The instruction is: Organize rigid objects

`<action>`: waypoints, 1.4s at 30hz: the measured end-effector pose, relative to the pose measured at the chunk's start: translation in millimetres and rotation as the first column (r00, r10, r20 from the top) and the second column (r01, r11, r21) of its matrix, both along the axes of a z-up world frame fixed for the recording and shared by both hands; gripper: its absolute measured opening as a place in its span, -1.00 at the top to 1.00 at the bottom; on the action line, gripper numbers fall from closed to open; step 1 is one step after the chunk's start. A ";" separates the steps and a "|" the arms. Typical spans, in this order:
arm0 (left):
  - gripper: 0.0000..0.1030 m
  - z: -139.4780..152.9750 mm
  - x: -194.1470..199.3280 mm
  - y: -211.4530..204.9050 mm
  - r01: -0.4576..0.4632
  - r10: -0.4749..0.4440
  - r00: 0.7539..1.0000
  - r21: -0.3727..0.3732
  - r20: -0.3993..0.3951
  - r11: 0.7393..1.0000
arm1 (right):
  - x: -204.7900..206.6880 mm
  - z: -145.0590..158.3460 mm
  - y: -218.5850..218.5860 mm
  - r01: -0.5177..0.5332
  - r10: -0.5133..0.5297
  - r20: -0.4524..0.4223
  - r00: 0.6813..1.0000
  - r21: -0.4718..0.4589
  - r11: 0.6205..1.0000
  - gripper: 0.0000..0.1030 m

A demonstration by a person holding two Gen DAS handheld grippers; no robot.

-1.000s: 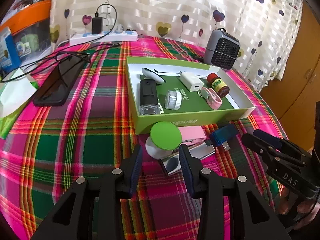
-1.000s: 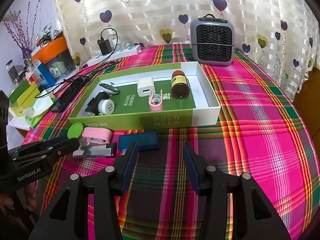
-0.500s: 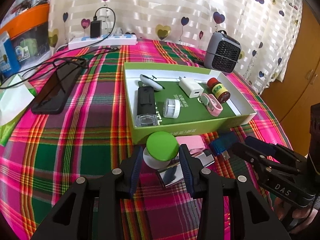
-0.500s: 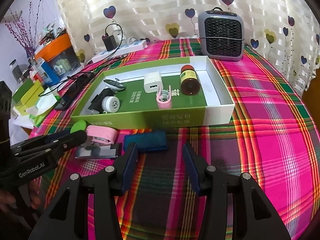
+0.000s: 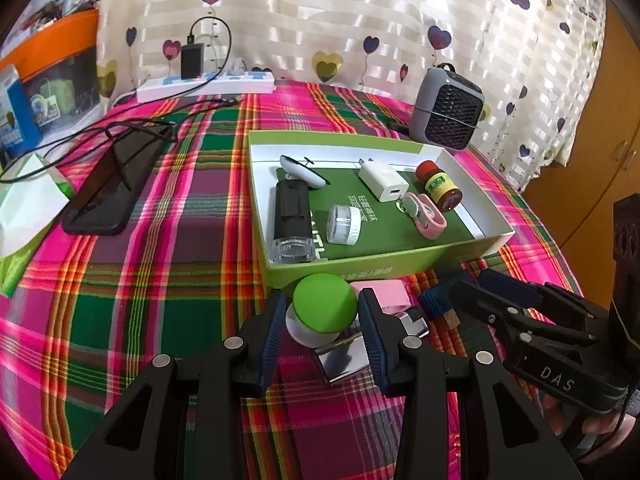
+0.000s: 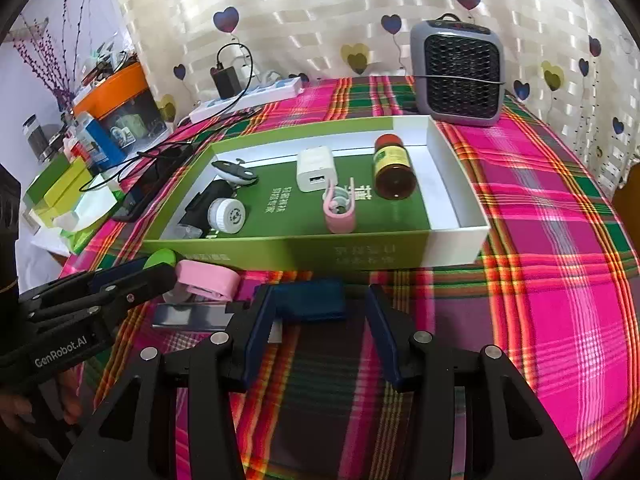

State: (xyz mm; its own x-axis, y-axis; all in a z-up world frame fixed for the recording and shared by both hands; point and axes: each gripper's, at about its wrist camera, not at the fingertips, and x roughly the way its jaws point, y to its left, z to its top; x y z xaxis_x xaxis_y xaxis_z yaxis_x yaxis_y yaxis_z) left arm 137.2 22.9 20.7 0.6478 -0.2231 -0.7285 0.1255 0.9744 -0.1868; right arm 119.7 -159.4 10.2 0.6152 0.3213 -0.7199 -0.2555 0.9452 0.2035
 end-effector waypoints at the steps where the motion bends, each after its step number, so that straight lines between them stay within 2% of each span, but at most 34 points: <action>1: 0.29 0.4 0.6 -0.4 -0.001 0.001 1.000 0.001 0.003 1.000 | 0.6 -0.2 1.9 -0.006 0.006 -0.002 1.000 0.001 1.000 0.07; 14: 0.29 0.7 0.9 -0.1 -0.004 0.004 1.000 0.006 0.006 1.000 | 2.9 -2.6 10.9 -0.027 0.027 -0.009 1.000 -0.018 0.999 0.01; 22: 0.29 0.2 1.2 -0.2 -0.003 0.003 1.000 0.002 0.005 1.000 | 8.1 1.5 17.1 0.015 -0.015 -0.012 1.000 -0.035 0.999 0.01; 26: 0.28 0.3 1.3 -0.4 -0.003 0.003 1.000 0.003 0.005 1.000 | 9.8 1.5 24.4 0.017 -0.017 -0.003 1.000 -0.076 0.997 0.00; 33: 0.29 -0.2 1.6 -0.3 -0.004 0.004 1.000 -0.001 0.003 1.000 | 2.2 2.4 9.8 0.073 -0.074 -0.001 0.997 -0.103 0.992 0.00; 38: 0.28 -0.2 1.7 -0.6 -0.003 0.003 1.000 -0.001 0.005 1.000 | -1.7 5.9 -0.4 0.124 -0.125 -0.001 0.992 -0.081 0.989 0.00; 42: 0.28 -0.1 1.5 0.8 -0.004 0.004 1.000 -0.006 0.003 1.000 | 5.4 7.1 6.1 0.126 -0.127 -0.017 0.992 -0.055 0.991 0.00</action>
